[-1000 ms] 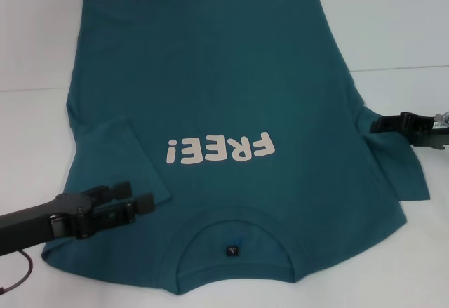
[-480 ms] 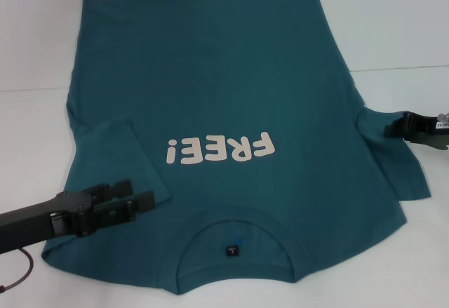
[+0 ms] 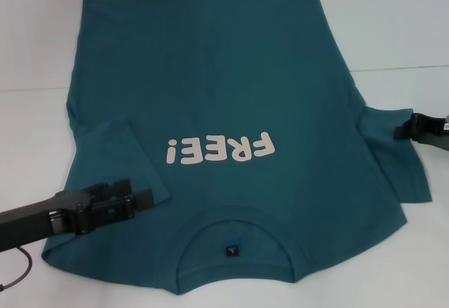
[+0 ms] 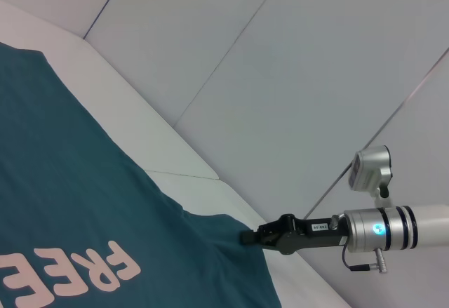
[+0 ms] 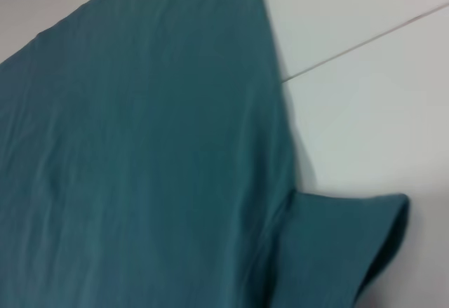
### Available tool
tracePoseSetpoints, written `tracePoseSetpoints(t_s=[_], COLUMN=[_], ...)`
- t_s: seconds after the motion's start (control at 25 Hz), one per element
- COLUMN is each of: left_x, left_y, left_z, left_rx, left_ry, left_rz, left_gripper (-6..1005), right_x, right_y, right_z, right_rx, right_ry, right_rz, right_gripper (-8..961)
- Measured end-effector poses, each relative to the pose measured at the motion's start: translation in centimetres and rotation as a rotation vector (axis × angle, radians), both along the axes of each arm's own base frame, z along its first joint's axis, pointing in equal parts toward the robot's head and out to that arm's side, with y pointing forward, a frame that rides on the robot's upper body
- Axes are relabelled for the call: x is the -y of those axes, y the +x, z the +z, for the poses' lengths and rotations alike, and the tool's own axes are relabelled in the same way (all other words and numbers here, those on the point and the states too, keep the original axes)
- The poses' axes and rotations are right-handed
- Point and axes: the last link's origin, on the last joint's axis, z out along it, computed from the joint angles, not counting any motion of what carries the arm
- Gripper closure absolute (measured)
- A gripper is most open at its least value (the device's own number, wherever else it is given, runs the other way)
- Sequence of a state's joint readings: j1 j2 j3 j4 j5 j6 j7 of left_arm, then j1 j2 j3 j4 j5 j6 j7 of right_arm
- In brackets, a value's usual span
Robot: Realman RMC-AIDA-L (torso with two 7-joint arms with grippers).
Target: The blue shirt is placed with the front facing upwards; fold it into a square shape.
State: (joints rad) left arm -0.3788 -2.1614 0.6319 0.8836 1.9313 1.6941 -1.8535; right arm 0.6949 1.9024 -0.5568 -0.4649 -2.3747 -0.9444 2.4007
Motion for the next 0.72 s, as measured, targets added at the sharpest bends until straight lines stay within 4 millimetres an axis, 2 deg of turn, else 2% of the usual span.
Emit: tracePoseSetpoints(t_s=[0.36,0.72], left_x=[0.1,0.3], left_y=[-0.1,-0.3], left_z=[0.0,0.0], left_rx=[0.000,0.002], left_ry=[0.002,-0.001], left_rz=[0.007,0.014], left_gripper=[83,83], right_x=[0.7,0.1], right_y=[1.2,0.8], right_z=[2.9,3.9], right_rx=[0.009,0.028], right_ry=[0.030,0.042], right_rz=[-0.023,-0.005], right_gripper=[932,928])
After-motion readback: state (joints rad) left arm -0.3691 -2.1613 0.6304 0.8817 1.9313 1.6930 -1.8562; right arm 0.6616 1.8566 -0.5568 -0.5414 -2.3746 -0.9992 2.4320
